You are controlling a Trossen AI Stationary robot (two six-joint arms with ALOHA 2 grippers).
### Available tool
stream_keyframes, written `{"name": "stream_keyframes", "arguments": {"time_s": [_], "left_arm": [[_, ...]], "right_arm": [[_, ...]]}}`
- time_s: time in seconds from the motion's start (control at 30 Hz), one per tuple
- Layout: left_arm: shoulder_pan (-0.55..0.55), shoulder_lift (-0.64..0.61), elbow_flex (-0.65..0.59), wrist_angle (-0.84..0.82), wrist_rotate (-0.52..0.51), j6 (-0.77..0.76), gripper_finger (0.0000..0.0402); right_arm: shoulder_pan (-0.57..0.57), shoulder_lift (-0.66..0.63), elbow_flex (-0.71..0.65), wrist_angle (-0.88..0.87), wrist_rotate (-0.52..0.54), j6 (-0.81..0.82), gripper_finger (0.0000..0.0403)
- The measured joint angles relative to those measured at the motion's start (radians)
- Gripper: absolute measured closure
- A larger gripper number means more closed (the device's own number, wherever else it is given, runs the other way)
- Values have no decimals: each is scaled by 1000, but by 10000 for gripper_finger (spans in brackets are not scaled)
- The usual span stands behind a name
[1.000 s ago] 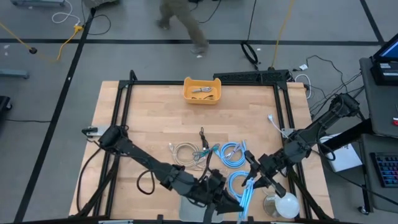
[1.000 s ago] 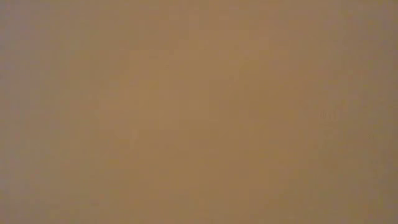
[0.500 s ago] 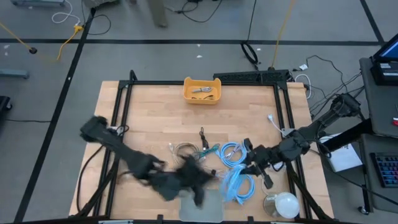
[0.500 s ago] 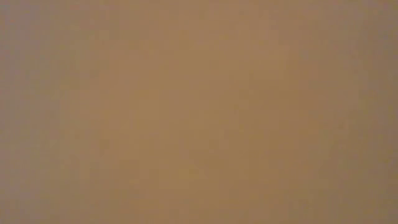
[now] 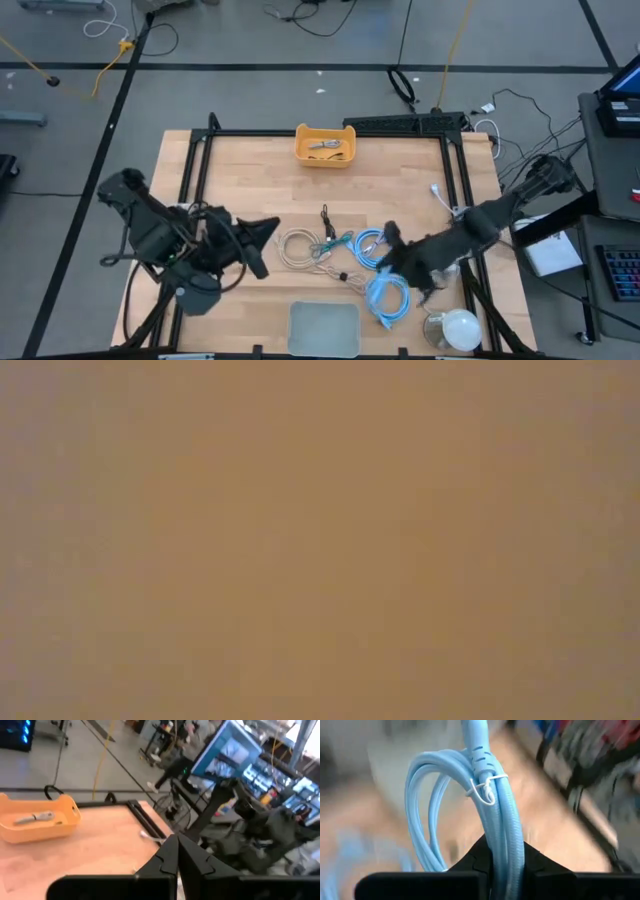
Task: Sort cables into bins
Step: Put the blue HDMI cable into the gray bin
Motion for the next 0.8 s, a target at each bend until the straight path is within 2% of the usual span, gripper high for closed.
{"name": "stream_keyframes", "arguments": {"time_s": [0.1,0.3,0.43,0.57,0.7,0.8], "left_arm": [[28,22,0,-3,68,-9,398],[54,63,0,-50,175,-82,394],[49,90,-1,-117,187,-170,396],[37,102,-2,-161,181,-236,398],[31,108,-2,-161,181,-269,385],[29,109,-2,-155,179,-289,377]], "right_arm": [[4,100,55,-89,101,-51,377],[59,227,110,-90,142,-178,377],[114,259,193,-110,136,-271,377],[177,270,218,-74,146,-370,377],[187,267,226,1,157,-330,377],[177,315,225,36,157,-304,377]]}}
